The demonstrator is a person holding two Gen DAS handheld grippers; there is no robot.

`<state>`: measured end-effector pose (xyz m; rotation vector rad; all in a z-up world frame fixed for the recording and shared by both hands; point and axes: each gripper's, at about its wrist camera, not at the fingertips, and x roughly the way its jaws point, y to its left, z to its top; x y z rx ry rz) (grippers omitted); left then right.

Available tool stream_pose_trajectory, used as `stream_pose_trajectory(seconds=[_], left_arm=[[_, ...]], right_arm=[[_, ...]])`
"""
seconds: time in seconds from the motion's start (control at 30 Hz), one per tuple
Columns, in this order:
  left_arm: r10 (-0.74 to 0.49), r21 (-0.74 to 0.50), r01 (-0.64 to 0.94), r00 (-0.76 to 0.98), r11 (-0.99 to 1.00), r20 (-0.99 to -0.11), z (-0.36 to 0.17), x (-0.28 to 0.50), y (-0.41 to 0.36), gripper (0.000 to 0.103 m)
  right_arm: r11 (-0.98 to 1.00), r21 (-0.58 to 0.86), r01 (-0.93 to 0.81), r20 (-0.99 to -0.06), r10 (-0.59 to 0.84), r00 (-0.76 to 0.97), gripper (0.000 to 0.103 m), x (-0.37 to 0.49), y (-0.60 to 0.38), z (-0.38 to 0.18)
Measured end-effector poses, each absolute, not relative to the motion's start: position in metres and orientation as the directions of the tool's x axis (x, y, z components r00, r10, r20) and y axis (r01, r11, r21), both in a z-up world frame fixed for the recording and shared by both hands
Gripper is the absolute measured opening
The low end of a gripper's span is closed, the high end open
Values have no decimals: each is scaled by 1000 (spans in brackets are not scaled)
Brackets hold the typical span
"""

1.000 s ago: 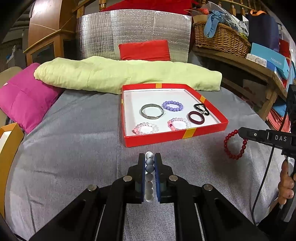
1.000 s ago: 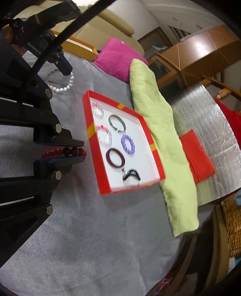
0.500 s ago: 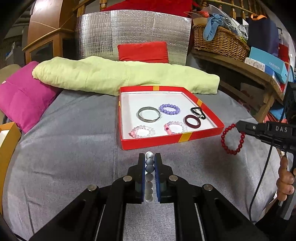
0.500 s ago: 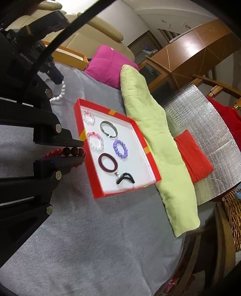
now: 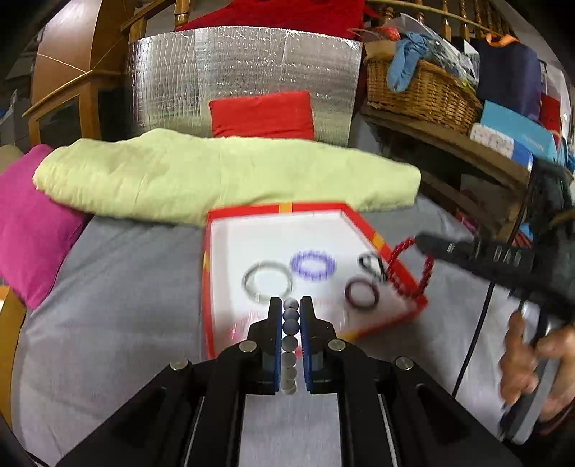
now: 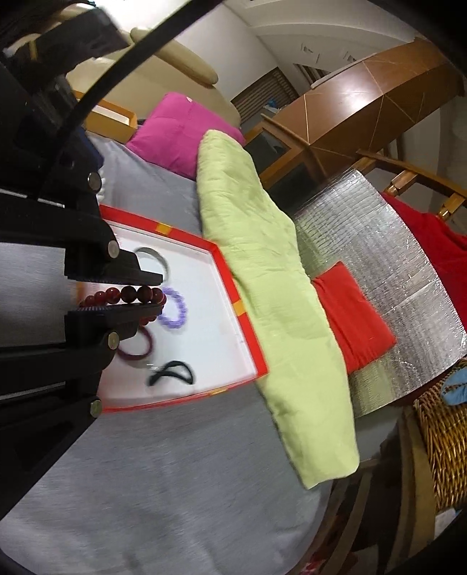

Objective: Organize jewelry
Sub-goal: 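Carry the white and red bead bracelets over the red box with both tools, then open both tools to drop the white and red bracelets into the box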

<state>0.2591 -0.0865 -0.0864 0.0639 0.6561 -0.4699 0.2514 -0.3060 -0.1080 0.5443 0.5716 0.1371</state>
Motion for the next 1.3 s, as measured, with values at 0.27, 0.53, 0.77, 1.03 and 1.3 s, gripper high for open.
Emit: stream_pose_trajectory(seconds=[0.27, 0.53, 0.77, 1.03, 1.3], left_arm=[[-409, -126, 421, 696, 898, -591, -79, 341, -107, 10], [-410, -138, 422, 669, 896, -619, -96, 404, -121, 10], [-403, -139, 418, 653, 898, -641, -107, 424, -118, 10], [-360, -114, 397, 630, 911, -688, -115, 409, -115, 14], [-279, -49, 339, 676, 940, -682, -106, 358, -103, 66]], right_arm=[[852, 523, 34, -466, 252, 848, 11, 307, -318, -106], [841, 537, 66, -488, 246, 838, 11, 364, -330, -112], [833, 548, 81, -504, 251, 827, 11, 395, -330, -120], [809, 564, 165, -573, 239, 784, 14, 410, -332, -152], [850, 485, 205, -561, 123, 818, 59, 373, -338, -129]])
